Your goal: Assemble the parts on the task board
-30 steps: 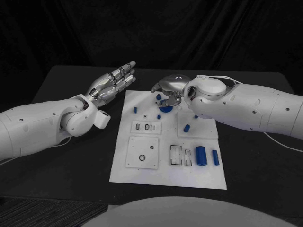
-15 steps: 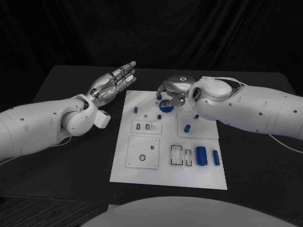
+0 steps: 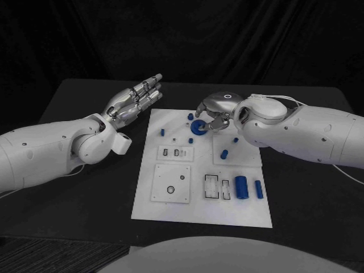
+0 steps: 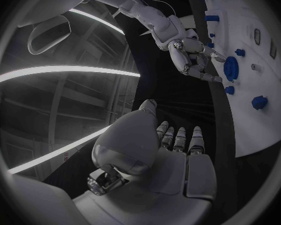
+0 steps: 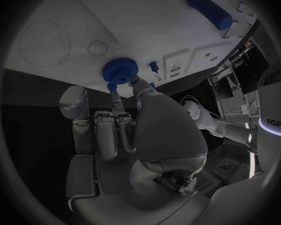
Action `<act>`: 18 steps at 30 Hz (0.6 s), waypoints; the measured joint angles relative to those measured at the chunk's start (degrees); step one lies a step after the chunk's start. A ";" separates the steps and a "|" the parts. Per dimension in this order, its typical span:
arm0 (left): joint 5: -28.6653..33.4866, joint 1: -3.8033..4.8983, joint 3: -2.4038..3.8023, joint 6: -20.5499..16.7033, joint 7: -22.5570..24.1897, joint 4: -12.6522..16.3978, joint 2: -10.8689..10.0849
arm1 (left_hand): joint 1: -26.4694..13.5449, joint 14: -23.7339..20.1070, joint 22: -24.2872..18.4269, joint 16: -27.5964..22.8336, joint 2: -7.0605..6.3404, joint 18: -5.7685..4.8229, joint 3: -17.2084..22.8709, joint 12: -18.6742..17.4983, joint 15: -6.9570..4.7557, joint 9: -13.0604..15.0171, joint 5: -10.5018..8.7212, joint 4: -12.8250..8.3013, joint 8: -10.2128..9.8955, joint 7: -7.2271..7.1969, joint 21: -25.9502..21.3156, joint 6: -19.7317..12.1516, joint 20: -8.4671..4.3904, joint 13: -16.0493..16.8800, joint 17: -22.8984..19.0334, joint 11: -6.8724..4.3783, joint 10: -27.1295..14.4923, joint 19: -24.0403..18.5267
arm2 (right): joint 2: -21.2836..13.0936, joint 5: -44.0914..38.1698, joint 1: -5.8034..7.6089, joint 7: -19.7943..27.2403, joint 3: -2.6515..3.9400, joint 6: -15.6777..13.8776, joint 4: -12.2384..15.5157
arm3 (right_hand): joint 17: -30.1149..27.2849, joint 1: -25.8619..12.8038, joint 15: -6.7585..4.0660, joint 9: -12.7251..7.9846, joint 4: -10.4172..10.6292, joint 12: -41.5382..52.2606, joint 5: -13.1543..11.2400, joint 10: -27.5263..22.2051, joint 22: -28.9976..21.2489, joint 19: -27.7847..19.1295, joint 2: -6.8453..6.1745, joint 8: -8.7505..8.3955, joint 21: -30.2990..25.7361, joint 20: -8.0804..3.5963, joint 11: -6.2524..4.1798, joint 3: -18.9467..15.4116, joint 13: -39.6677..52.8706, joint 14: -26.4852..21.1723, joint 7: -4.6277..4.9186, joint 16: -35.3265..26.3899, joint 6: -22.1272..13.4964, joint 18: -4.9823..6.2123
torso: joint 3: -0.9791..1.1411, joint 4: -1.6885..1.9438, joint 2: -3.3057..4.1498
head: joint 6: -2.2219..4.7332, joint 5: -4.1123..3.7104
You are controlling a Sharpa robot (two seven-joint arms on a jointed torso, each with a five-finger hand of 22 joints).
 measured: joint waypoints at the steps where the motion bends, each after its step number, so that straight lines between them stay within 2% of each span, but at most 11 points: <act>1: 0.00 0.00 0.00 0.01 -0.01 0.00 0.00 | 0.00 0.00 0.00 0.00 0.00 0.00 0.00 0.00 0.00 0.00 0.00 0.00 0.00 0.00 0.00 0.00 0.00 0.00 0.00 0.00 0.00 0.00 | -0.03 0.00 -0.02 -0.11 0.00 0.12 -0.03 | 0.00 -0.56 0.00 -0.03 0.22 0.00 -0.24 0.00 0.00 0.00 -0.05 -0.33 0.00 0.00 0.00 -0.22 0.00 0.00 0.05 0.00 -0.37 -0.01 | 0.01 0.02 0.00 | 0.00 -0.01; 5: 0.00 0.00 0.00 0.03 -0.04 -0.01 -0.01 | 0.02 0.00 0.00 0.00 0.02 0.00 0.00 0.00 0.00 0.00 0.00 0.00 0.00 0.00 0.00 0.00 0.00 0.01 0.01 0.00 0.00 0.00 | -0.12 0.00 -0.11 -0.54 0.00 0.70 -0.11 | 0.00 -1.66 0.00 -0.32 1.08 0.00 -2.06 -0.01 0.00 0.20 -0.14 -1.12 0.00 0.21 0.44 -1.08 0.00 0.00 0.52 0.00 -0.94 -0.01 | 0.02 0.05 0.02 | 0.00 -0.07; 8: 0.00 0.00 0.00 0.06 -0.06 -0.06 -0.01 | 0.20 0.00 0.00 0.00 0.20 0.00 0.00 0.00 0.00 0.00 0.00 0.00 0.00 0.00 0.00 0.00 0.00 0.01 0.01 0.00 0.00 0.00 | -0.15 0.00 -0.24 -0.88 0.00 1.28 -0.16 | 0.00 -1.93 0.00 -0.59 1.46 0.00 -3.07 -0.01 0.00 0.20 0.15 -1.29 0.00 0.21 0.44 -1.45 0.00 0.00 0.32 0.00 -1.30 0.00 | 0.01 0.05 0.03 | 0.00 -0.08; 14: 0.00 0.00 0.00 0.16 -0.11 -0.10 0.11 | 0.20 0.22 0.01 0.00 0.20 0.00 0.16 0.00 0.21 0.00 0.00 -0.16 0.00 0.00 0.00 0.00 0.00 0.02 0.02 0.00 0.00 0.00 | 0.01 0.00 -0.46 -1.42 0.00 2.53 -0.45 | 0.00 -2.16 0.00 -0.63 1.46 0.00 -3.00 0.19 -0.01 0.20 0.38 -1.29 -0.32 0.21 0.63 -1.45 0.00 0.00 0.52 0.00 -1.50 -0.01 | -0.02 0.08 0.03 | 0.00 -0.10; 18: 0.00 0.00 0.00 0.23 -0.14 -0.09 0.12 | 0.20 0.22 0.01 0.00 0.20 0.00 0.16 0.00 0.21 0.00 0.00 -0.16 0.00 0.00 0.00 0.00 0.00 0.02 0.03 0.00 0.00 0.00 | 0.25 0.01 -0.58 -1.65 0.00 3.24 -0.80 | 0.00 -2.16 0.22 -0.84 1.46 0.00 -0.44 -0.02 0.01 0.20 0.38 -1.29 -0.68 0.21 0.84 -1.45 -0.01 -0.22 0.62 0.00 -0.57 -0.01 | -0.02 0.14 0.03 | 0.00 -0.18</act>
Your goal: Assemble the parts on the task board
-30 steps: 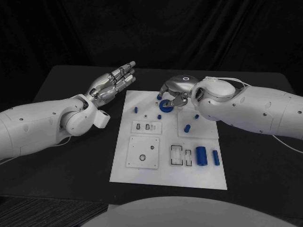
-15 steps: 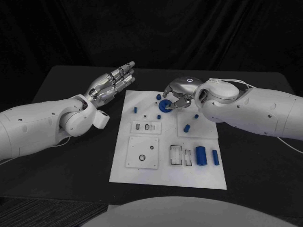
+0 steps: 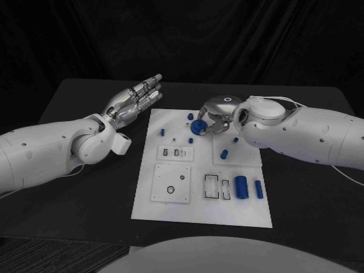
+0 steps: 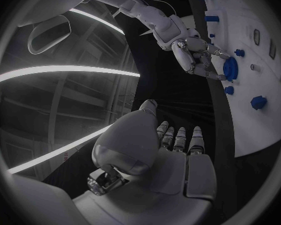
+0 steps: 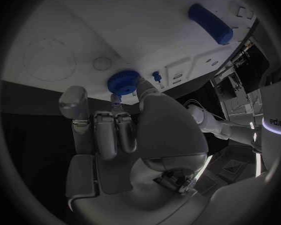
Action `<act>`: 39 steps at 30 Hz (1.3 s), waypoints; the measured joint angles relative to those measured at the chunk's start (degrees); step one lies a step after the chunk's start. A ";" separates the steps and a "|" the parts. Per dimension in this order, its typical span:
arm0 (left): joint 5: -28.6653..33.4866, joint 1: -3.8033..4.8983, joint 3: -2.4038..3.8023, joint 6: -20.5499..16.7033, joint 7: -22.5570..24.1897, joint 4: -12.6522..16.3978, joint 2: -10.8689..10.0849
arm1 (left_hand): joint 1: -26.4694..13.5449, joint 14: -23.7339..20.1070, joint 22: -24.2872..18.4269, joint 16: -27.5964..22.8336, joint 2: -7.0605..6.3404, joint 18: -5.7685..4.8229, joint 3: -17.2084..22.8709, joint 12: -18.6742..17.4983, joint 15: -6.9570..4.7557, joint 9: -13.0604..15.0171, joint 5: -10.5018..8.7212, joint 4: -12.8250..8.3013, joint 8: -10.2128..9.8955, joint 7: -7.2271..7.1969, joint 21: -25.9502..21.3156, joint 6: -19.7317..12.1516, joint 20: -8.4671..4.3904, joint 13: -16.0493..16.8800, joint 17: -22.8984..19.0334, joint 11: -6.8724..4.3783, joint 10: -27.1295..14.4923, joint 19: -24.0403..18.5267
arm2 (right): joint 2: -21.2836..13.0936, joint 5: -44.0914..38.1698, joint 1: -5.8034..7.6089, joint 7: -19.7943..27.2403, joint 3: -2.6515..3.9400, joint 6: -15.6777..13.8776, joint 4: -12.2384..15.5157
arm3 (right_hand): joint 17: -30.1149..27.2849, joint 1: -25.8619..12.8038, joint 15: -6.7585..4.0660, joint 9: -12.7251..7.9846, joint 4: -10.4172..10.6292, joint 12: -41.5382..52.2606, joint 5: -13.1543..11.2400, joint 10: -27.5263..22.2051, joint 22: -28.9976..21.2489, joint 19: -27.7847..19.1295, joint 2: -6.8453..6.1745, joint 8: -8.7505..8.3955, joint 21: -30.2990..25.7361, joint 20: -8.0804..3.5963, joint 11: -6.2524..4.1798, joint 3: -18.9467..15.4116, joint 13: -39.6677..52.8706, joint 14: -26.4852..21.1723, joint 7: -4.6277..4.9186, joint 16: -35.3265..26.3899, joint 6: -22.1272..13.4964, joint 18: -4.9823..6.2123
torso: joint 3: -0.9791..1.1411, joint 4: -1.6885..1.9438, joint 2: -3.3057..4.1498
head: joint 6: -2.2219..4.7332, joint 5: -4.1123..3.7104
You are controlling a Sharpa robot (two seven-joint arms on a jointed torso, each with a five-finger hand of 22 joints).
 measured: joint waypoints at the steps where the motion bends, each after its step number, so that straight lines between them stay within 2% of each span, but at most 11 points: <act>1: 0.00 0.00 0.00 0.01 -0.01 0.01 -0.01 | 0.00 0.00 0.00 0.00 0.00 0.00 0.00 0.00 0.00 0.00 0.00 0.00 0.00 0.00 0.00 0.00 0.00 0.00 0.00 0.00 0.00 0.00 | 0.07 0.00 -0.01 -0.03 0.02 0.13 -0.05 | 0.00 0.00 0.00 0.00 0.00 0.00 0.08 0.00 0.01 0.00 0.00 0.00 0.00 0.00 0.00 0.00 0.00 0.00 0.13 0.00 0.12 0.00 | 0.00 0.00 0.01 | 0.00 -0.01; 6: 0.00 0.00 0.00 0.08 -0.06 0.05 -0.06 | 0.00 0.00 0.00 0.00 0.00 0.00 0.16 0.00 0.00 0.00 0.00 -0.16 0.00 0.00 0.00 0.00 0.13 0.01 0.01 0.00 0.00 0.13 | 0.25 0.01 -0.08 -0.07 0.12 0.53 -0.20 | 0.00 0.72 0.16 0.02 -0.83 0.00 2.52 0.00 0.03 0.00 0.72 0.36 -0.22 0.00 0.00 0.34 0.05 0.16 -0.10 0.00 2.39 0.00 | -0.02 0.00 0.01 | 0.00 0.05; 10: 0.00 0.00 0.00 0.13 -0.10 0.05 -0.05 | 0.00 0.00 0.01 0.00 0.00 0.00 0.16 0.00 0.00 0.00 0.00 -0.16 0.00 0.00 0.00 0.00 0.21 0.01 0.01 0.00 0.00 0.21 | 0.50 0.05 -0.14 0.06 0.29 0.48 -0.26 | 0.00 2.35 0.15 0.30 -2.05 0.00 6.74 0.01 0.02 0.00 0.44 1.35 -0.22 0.00 0.00 1.54 0.04 0.16 -0.54 0.00 5.20 0.00 | -0.04 -0.04 0.01 | 0.00 0.15; 14: 0.00 0.00 0.00 0.18 -0.14 0.05 0.06 | 0.00 0.00 0.01 0.00 0.00 0.00 0.16 0.00 0.00 0.00 0.00 -0.16 0.00 0.00 0.00 0.00 0.42 0.01 0.02 0.00 0.00 0.00 | 0.62 0.14 -0.26 0.38 0.32 0.17 -0.26 | 0.00 2.62 -0.49 0.26 -3.17 0.00 11.24 0.02 0.02 0.01 0.59 1.86 -0.22 -0.02 -0.87 2.73 0.04 0.16 0.83 0.00 6.57 0.00 | -0.04 -0.05 0.01 | 0.00 0.17; 18: 0.00 0.00 0.00 0.23 -0.18 0.03 0.08 | 0.00 0.00 0.01 0.00 0.00 0.00 0.33 0.00 -0.01 0.00 0.00 -0.33 0.00 0.00 0.00 0.00 0.42 0.00 0.01 0.00 0.00 0.00 | 0.58 0.21 -0.38 0.71 0.30 -0.19 -0.25 | 0.00 2.69 -0.92 0.20 -2.62 0.00 13.41 0.18 0.02 0.13 0.52 1.86 -0.22 -0.56 -1.52 3.30 0.04 0.17 1.03 0.00 6.76 0.00 | -0.04 -0.07 0.01 | 0.00 0.28; 27: 0.00 0.00 0.00 0.30 -0.31 -0.02 0.04 | 0.22 0.00 0.01 0.00 0.22 0.00 0.71 0.00 0.40 0.00 0.00 -0.71 0.00 0.00 0.00 0.00 0.42 -0.04 -0.03 0.00 0.00 0.00 | 0.45 0.24 -0.45 1.05 0.26 -0.39 -0.25 | 0.00 1.97 -1.14 0.17 -2.21 0.00 13.62 0.21 0.01 0.18 1.24 1.85 -0.22 -1.07 -1.88 3.83 0.03 0.12 1.05 0.00 6.77 -0.01 | 0.00 -0.10 0.00 | 0.00 0.38; 29: 0.00 0.00 0.00 0.31 -0.34 -0.04 0.06 | 0.25 0.00 0.02 0.00 0.24 0.00 0.97 0.00 0.40 0.00 0.00 -0.94 0.00 0.00 0.00 0.00 0.42 -0.04 -0.03 0.00 0.00 -0.01 | 0.42 0.24 -0.46 1.09 0.26 -0.38 -0.25 | 0.00 1.51 -1.14 -1.16 -2.21 0.00 13.62 0.22 0.01 0.00 1.70 1.85 -0.22 -1.24 -1.88 3.83 0.03 0.12 1.05 0.00 6.77 0.00 | 0.01 -0.11 -0.01 | 0.00 0.38; 30: 0.00 0.00 0.00 0.32 -0.36 -0.05 0.08 | 0.45 0.00 0.02 0.00 0.44 0.00 1.12 0.00 0.40 0.00 0.00 -0.79 0.00 0.00 0.00 0.00 0.42 -0.04 -0.03 0.00 0.00 -0.01 | 0.41 0.24 -0.47 1.14 0.26 -0.37 -0.25 | 0.00 1.23 -1.14 -1.12 -2.14 0.00 14.12 0.21 0.01 0.00 1.98 1.88 -0.22 -1.24 -1.88 4.00 0.03 0.12 1.05 0.00 6.78 -0.01 | 0.01 -0.11 -0.01 | 0.00 0.38; 31: 0.00 0.00 0.00 0.32 -0.37 -0.06 0.09 | 0.45 0.00 0.02 0.00 0.44 0.00 1.28 0.00 0.40 0.00 0.00 -0.94 0.00 0.00 0.00 0.00 0.41 -0.04 -0.03 0.00 0.00 -0.01 | 0.39 0.24 -0.47 1.18 0.28 -0.38 -0.26 | 0.00 1.30 -1.15 -1.04 -1.66 0.00 15.38 0.23 0.01 0.00 3.13 2.29 -0.22 -1.24 -1.91 5.19 0.02 0.12 1.04 0.00 7.56 -0.01 | 0.01 -0.11 -0.01 | 0.00 0.38; 33: 0.00 0.00 0.00 0.34 -0.40 -0.07 0.10 | 0.45 0.00 0.02 0.00 0.44 0.00 1.43 0.00 0.40 0.00 0.00 -1.10 0.00 0.03 0.00 -0.03 0.42 -0.04 -0.03 0.00 0.00 -0.01 | 0.33 0.24 -0.47 1.24 0.28 -0.38 -0.26 | 0.00 0.99 -1.15 -1.04 -1.28 -0.01 15.39 0.23 0.00 0.00 3.42 2.28 -0.37 -1.24 -1.91 5.57 0.02 0.12 1.05 0.00 7.56 -0.01 | 0.01 -0.10 -0.02 | 0.00 0.37; 39: 0.00 -0.01 0.00 0.35 -0.48 -0.09 0.10 | 0.45 0.00 0.02 0.00 0.45 0.00 2.20 0.00 0.40 0.00 0.00 -1.55 0.00 0.20 0.00 -0.20 0.42 -0.03 -0.02 0.00 0.00 -0.01 | 0.17 0.20 -0.47 1.38 0.31 -0.30 -0.30 | 0.00 -1.23 -1.15 -1.03 0.03 -0.01 14.57 0.23 0.00 -0.34 3.31 2.28 -1.33 -1.32 -1.90 5.83 0.02 0.12 1.05 0.00 7.57 -0.01 | 0.00 -0.08 -0.04 | 0.00 0.38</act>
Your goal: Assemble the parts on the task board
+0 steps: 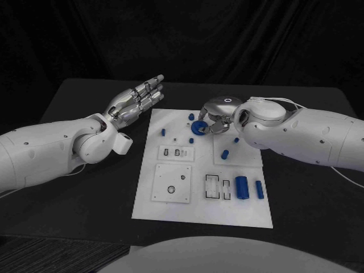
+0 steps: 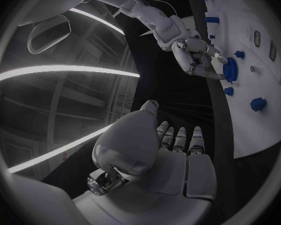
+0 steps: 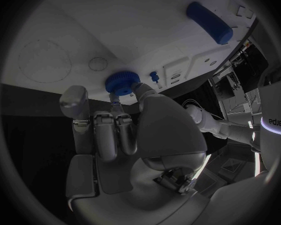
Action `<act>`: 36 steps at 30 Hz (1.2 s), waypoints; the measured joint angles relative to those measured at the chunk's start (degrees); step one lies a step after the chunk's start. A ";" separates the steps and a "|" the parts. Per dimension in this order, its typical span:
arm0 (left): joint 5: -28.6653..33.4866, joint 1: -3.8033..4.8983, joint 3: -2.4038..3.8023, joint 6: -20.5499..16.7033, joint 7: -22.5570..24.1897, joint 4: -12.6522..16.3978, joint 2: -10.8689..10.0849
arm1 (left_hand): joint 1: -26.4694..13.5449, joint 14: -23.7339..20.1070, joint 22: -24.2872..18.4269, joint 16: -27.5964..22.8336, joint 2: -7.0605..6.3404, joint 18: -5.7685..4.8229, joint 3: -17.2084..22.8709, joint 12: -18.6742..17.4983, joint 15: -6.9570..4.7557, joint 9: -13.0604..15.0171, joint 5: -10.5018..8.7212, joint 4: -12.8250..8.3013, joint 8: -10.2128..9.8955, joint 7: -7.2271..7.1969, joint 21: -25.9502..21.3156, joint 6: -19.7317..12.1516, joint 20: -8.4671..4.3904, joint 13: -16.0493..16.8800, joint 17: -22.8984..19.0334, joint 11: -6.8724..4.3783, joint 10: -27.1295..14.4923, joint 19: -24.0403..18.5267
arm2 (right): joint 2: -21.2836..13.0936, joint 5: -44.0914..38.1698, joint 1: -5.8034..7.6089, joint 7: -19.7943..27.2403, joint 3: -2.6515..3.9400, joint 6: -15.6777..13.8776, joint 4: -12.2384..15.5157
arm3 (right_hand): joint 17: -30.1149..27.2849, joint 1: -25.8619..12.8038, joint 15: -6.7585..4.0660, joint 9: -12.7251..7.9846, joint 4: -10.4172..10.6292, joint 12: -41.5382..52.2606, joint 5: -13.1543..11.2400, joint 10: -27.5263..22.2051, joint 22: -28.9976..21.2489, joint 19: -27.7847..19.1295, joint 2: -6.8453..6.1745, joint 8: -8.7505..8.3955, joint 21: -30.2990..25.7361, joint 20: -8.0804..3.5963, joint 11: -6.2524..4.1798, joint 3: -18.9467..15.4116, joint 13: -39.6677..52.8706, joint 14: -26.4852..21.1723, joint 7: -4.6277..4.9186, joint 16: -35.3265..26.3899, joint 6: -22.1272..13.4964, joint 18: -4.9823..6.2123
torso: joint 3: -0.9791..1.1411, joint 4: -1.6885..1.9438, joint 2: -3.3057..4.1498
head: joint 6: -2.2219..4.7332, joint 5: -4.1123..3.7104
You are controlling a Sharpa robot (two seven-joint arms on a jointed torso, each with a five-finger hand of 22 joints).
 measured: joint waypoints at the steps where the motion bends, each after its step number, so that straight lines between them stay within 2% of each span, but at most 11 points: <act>1: 0.00 0.00 0.00 0.00 -0.01 0.00 0.00 | 0.00 0.00 0.00 0.00 0.00 0.00 0.02 0.00 0.00 0.00 0.00 -0.02 0.00 0.00 0.00 0.00 0.03 0.00 0.00 0.00 0.00 0.02 | 0.00 0.00 0.00 0.00 0.00 0.03 -0.01 | 0.00 -0.07 0.00 0.01 0.06 0.00 -0.17 0.00 0.00 -0.09 -0.07 -0.12 0.00 0.09 0.00 -0.05 0.00 0.00 0.00 0.00 0.01 0.00 | 0.00 0.01 0.00 | 0.00 0.01; 5: 0.00 0.00 0.00 0.01 -0.05 -0.01 0.00 | 0.00 0.00 0.00 0.00 0.00 0.00 0.66 0.00 0.00 0.00 0.00 -0.35 0.00 0.00 0.00 0.00 0.20 0.01 0.01 0.00 0.00 0.21 | -0.01 0.00 0.00 0.01 0.02 0.13 -0.02 | 0.00 -0.13 0.00 0.10 -0.53 0.00 -2.26 0.00 0.00 -0.09 -0.18 -0.77 0.00 0.09 0.01 0.68 0.00 0.00 -0.03 0.00 0.06 0.00 | 0.00 0.01 0.00 | 0.00 -0.03; 13: 0.00 0.00 0.00 0.04 -0.08 -0.04 0.12 | 0.00 0.00 0.00 0.00 0.00 0.00 0.89 0.00 0.00 0.00 0.22 -0.58 0.00 0.00 0.00 0.00 0.20 0.01 0.02 0.00 0.00 0.21 | -0.01 0.02 0.01 0.01 0.07 0.15 -0.03 | 0.00 2.75 0.00 0.11 -4.53 0.00 -4.23 0.00 -0.01 -0.09 -2.95 -0.99 0.33 0.09 0.02 1.42 -0.01 0.00 0.18 0.00 0.87 0.00 | 0.00 0.04 0.00 | 0.00 -0.11; 15: 0.00 -0.01 0.00 0.05 -0.09 -0.04 0.13 | 0.00 0.00 0.00 0.00 0.00 0.00 0.89 0.00 0.00 0.00 0.22 -0.58 0.00 0.00 0.00 0.00 0.20 0.02 0.02 0.00 0.00 0.20 | -0.01 0.04 0.01 0.01 0.06 0.04 -0.01 | 0.00 3.48 0.01 0.11 -5.33 0.00 -3.81 0.00 -0.01 0.05 -3.39 -1.06 1.03 0.22 0.03 1.48 -0.01 0.00 0.27 0.00 0.96 0.00 | 0.00 0.04 0.00 | 0.00 -0.14; 19: 0.00 -0.01 0.00 0.06 -0.10 -0.04 0.13 | 0.00 0.00 0.00 0.00 0.00 0.00 1.29 0.00 0.00 0.00 0.22 -0.66 0.00 0.00 0.00 0.00 0.20 0.02 0.03 0.00 0.00 0.20 | -0.16 0.06 -0.01 0.04 -0.02 -0.41 0.11 | 0.00 3.84 0.01 0.11 -5.82 0.00 -0.77 0.00 -0.01 0.76 -3.59 -1.29 2.59 0.09 0.03 1.52 -0.01 0.00 0.27 0.00 0.96 0.01 | -0.01 0.05 0.00 | 0.00 -0.15; 22: 0.00 -0.01 0.00 0.07 -0.11 -0.04 0.11 | 0.00 0.00 0.00 0.00 0.00 0.00 1.29 0.00 0.00 0.00 0.21 -0.66 0.00 0.00 0.00 0.00 0.20 0.02 0.03 0.00 0.00 0.20 | -0.52 0.06 -0.10 0.12 -0.10 -1.28 0.34 | 0.00 3.85 0.01 0.11 -5.82 0.00 0.61 0.00 -0.01 1.15 -3.59 -1.34 3.47 0.09 0.04 1.52 -0.01 0.00 0.27 0.00 0.96 0.01 | -0.02 0.05 -0.01 | 0.00 -0.15; 30: 0.00 -0.02 0.00 0.09 -0.13 -0.05 0.03 | 0.00 0.00 0.01 0.00 0.00 -0.01 1.29 0.00 -0.01 0.00 0.21 -0.66 0.00 0.00 0.00 0.00 0.20 0.03 0.04 0.00 0.00 0.20 | -2.12 0.02 -0.17 0.38 -0.24 -4.76 2.22 | 0.00 4.24 0.01 0.11 -6.30 0.00 1.23 -0.21 -0.02 1.88 -3.99 -1.09 5.21 0.19 0.26 1.69 -0.01 0.00 0.05 0.00 1.60 0.00 | -0.14 0.04 -0.13 | 0.00 -0.20; 36: 0.00 -0.02 0.00 0.09 -0.14 -0.04 -0.05 | 0.00 0.00 0.01 0.00 0.00 0.00 1.44 0.00 -0.01 0.00 0.21 -0.82 0.00 0.00 0.00 0.00 0.20 0.04 0.03 0.21 -0.21 0.20 | -2.46 0.00 0.21 0.58 -0.10 -6.93 3.65 | 0.00 4.22 0.01 0.11 -6.30 0.00 1.25 -0.21 -0.02 2.29 -4.00 -0.99 5.63 0.19 0.27 1.69 -0.02 0.00 -0.01 0.00 1.66 0.00 | -0.12 0.08 -0.10 | 0.00 -0.13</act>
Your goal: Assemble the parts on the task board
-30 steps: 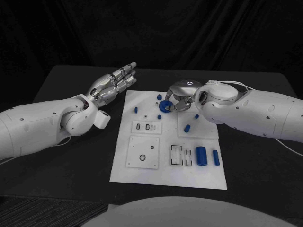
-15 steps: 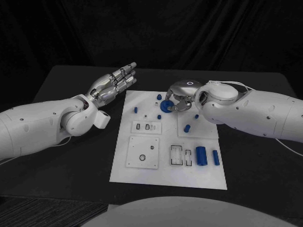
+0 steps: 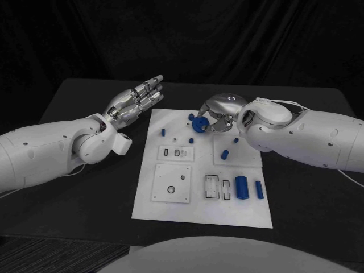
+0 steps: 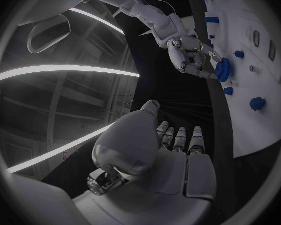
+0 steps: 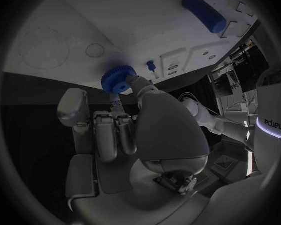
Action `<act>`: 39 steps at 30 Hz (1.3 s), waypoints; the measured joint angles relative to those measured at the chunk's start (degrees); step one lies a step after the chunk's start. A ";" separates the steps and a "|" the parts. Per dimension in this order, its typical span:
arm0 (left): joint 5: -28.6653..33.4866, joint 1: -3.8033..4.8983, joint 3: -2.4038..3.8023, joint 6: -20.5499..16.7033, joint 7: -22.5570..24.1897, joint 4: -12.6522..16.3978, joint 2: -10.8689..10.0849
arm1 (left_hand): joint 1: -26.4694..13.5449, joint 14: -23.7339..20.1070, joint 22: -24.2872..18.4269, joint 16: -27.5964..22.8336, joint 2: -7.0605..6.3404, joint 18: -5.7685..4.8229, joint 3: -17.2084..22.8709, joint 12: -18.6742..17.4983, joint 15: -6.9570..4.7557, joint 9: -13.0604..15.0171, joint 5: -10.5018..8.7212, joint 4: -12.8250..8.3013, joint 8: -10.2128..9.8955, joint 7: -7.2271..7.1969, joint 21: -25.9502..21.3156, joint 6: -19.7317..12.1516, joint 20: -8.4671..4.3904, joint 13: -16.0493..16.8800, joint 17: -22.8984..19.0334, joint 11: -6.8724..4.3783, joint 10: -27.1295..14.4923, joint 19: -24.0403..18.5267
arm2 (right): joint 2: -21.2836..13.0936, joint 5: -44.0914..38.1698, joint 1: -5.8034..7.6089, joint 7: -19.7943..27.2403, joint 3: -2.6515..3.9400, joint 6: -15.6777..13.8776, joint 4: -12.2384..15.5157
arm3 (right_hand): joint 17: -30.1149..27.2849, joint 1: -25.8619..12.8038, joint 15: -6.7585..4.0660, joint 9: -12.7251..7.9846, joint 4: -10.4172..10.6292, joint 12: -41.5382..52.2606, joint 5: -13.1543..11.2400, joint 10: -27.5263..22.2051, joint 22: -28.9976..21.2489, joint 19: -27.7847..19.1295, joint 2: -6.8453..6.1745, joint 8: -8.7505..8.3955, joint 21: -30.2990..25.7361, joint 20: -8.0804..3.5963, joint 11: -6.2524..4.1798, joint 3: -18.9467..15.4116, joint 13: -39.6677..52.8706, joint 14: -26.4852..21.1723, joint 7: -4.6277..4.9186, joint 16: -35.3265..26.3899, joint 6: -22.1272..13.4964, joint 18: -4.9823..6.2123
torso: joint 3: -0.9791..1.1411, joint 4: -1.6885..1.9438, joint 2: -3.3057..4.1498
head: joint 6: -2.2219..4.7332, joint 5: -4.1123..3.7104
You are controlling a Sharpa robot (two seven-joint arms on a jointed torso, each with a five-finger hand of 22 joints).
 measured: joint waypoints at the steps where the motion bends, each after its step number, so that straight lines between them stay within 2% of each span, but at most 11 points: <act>1: 0.00 0.00 0.00 0.00 0.00 0.01 -0.01 | 0.00 0.00 0.00 0.00 0.00 0.00 0.00 0.00 0.00 0.00 0.00 0.00 0.00 0.00 0.00 0.00 0.00 0.00 -0.01 0.00 0.00 0.00 | 0.06 0.00 0.04 0.02 0.01 -0.19 0.06 | 0.00 0.00 0.00 0.00 0.00 0.00 0.00 0.01 0.00 0.00 0.00 0.00 0.00 0.00 0.01 0.00 0.00 0.00 0.00 0.00 0.00 0.00 | 0.01 0.01 0.01 | 0.00 0.04; 10: 0.00 0.00 0.00 -0.01 -0.01 0.05 -0.12 | 0.00 0.00 0.00 0.00 0.00 0.00 0.00 0.00 0.00 0.00 0.00 0.00 0.00 0.00 0.00 0.00 0.00 -0.03 -0.04 0.00 0.00 0.00 | 2.19 -0.01 0.09 0.09 0.03 -0.55 -0.92 | 0.00 -0.25 0.00 0.01 0.24 0.00 0.00 0.08 0.05 0.00 -0.25 0.00 0.23 0.00 0.08 -0.26 0.00 0.00 0.00 0.00 0.45 0.00 | 0.10 0.07 0.17 | 0.00 0.13; 19: 0.00 -0.01 0.00 0.00 -0.02 -0.08 0.31 | 0.00 0.00 0.00 0.00 0.00 0.00 0.00 0.00 0.00 0.00 0.00 0.00 0.00 0.00 0.00 0.00 0.00 -0.05 -0.03 0.00 0.00 0.00 | 5.38 -0.02 0.09 0.17 0.04 0.38 -4.11 | 0.00 -0.29 0.01 0.01 0.44 0.00 -0.54 -0.05 0.04 0.20 -0.22 -0.35 0.45 0.20 0.36 -0.39 0.04 0.00 -0.03 0.00 0.80 0.00 | 0.12 0.07 0.22 | 0.00 -0.18; 24: 0.00 -0.01 0.00 0.01 -0.04 -0.13 0.38 | 0.00 0.00 0.00 0.00 0.00 0.00 0.00 0.00 0.00 0.00 0.00 0.00 0.00 0.00 0.00 0.00 0.00 -0.04 -0.02 0.00 0.00 0.00 | 6.47 -0.02 0.09 0.24 0.09 1.08 -5.26 | 0.00 -0.76 0.01 0.02 0.59 0.00 -0.96 0.09 0.04 0.20 0.09 -0.90 -0.04 0.21 0.49 -0.24 0.04 0.00 0.09 0.00 0.93 0.01 | 0.13 0.07 0.22 | 0.00 -0.01; 28: 0.00 -0.01 0.00 0.02 -0.05 -0.13 0.38 | 0.00 0.00 0.00 0.00 0.00 0.00 -0.01 0.00 0.00 0.00 0.00 0.00 0.00 0.00 0.00 0.00 0.00 -0.04 -0.02 0.00 0.00 0.00 | 6.96 -0.02 0.09 0.28 0.03 1.83 -5.96 | 0.00 -1.06 0.43 0.03 0.83 0.00 -1.42 -0.12 0.03 -0.01 -0.08 -1.68 -0.25 0.42 0.71 0.00 0.03 -0.01 -0.37 0.00 1.31 0.01 | 0.13 0.01 0.21 | 0.00 0.01; 30: 0.00 -0.01 0.00 0.02 -0.06 -0.13 0.38 | 0.00 0.00 -0.01 0.00 0.00 0.00 -0.01 0.00 0.00 0.00 0.00 0.00 0.00 0.00 0.00 0.00 0.00 -0.03 -0.01 0.00 0.00 0.00 | 7.07 -0.02 0.09 0.28 0.03 2.15 -6.14 | 0.00 -1.13 0.43 0.04 0.90 0.00 -1.42 0.09 0.03 -0.02 -0.15 -2.43 -0.46 0.43 0.91 0.07 0.03 -0.01 -1.20 0.00 1.32 0.01 | 0.12 -0.04 0.18 | 0.00 0.08; 32: 0.00 -0.01 0.00 0.02 -0.07 -0.14 0.43 | 0.00 0.00 -0.02 0.00 0.00 0.01 -0.01 0.00 0.00 0.00 0.00 0.00 0.00 0.00 0.00 0.00 0.00 -0.03 -0.01 0.00 0.00 0.00 | 7.11 -0.02 0.09 0.27 0.04 2.44 -6.16 | 0.00 -1.30 0.43 0.07 1.33 0.00 -1.52 0.09 0.03 -0.34 -0.31 -3.07 -1.00 0.75 0.91 0.18 0.03 -0.01 -2.10 0.00 0.53 0.01 | 0.12 -0.10 0.18 | 0.00 0.12; 34: 0.00 -0.01 0.00 0.02 -0.08 -0.15 0.49 | 0.00 0.00 -0.03 0.00 0.00 0.00 -0.01 0.00 0.00 0.00 0.00 0.00 0.00 0.00 0.00 0.00 0.00 -0.03 -0.01 0.00 0.00 0.00 | 7.13 -0.02 0.09 0.27 0.05 2.69 -6.16 | 0.00 -1.43 0.43 3.54 1.47 0.00 -1.89 0.09 0.03 -0.43 -0.44 -3.17 -1.18 0.83 0.91 0.32 0.03 -0.01 -2.10 0.00 -0.78 0.00 | 0.10 -0.12 0.16 | 0.00 0.09; 35: 0.00 -0.01 0.00 0.03 -0.08 -0.15 0.53 | 0.00 0.00 -0.03 0.00 0.00 0.00 -0.01 0.00 0.00 0.00 0.00 0.00 0.00 0.00 0.00 0.00 0.00 -0.03 -0.01 0.00 0.00 0.00 | 7.14 -0.02 0.09 0.27 0.05 2.89 -6.16 | 0.00 -1.59 0.43 4.06 1.72 0.00 -2.31 0.09 0.03 -0.43 -0.28 -3.17 -1.37 0.83 0.91 0.39 0.03 -0.01 -2.04 0.00 -1.77 0.01 | 0.10 -0.12 0.15 | 0.00 0.03; 37: 0.00 -0.01 0.00 0.04 -0.09 -0.16 0.57 | 0.00 0.00 -0.04 0.00 0.00 0.00 0.20 0.00 0.00 0.00 0.00 0.01 0.00 0.00 0.00 0.00 0.19 -0.03 -0.01 0.00 0.00 -0.20 | 7.16 -0.02 0.09 0.27 0.05 3.19 -6.13 | 0.00 -1.83 0.43 4.08 1.86 0.00 -2.77 0.09 0.02 -1.11 -0.24 -3.11 -2.35 0.81 0.91 0.40 0.03 -0.01 -1.94 0.00 -3.36 0.00 | 0.10 -0.12 0.14 | 0.00 0.00; 39: 0.00 -0.01 0.00 0.05 -0.09 -0.18 0.60 | 0.00 0.00 -0.04 0.00 0.00 0.00 0.34 0.00 0.00 0.00 0.00 -0.02 0.00 0.00 0.00 0.00 0.20 -0.03 0.00 0.00 0.00 -0.21 | 7.19 -0.02 0.09 0.26 0.05 3.55 -6.09 | 0.00 -2.45 0.43 2.64 2.03 0.00 -2.91 0.09 0.02 -1.45 0.06 -3.03 -3.15 0.82 0.91 0.54 0.03 -0.01 -1.91 0.00 -6.07 0.01 | 0.10 -0.12 0.13 | 0.00 -0.02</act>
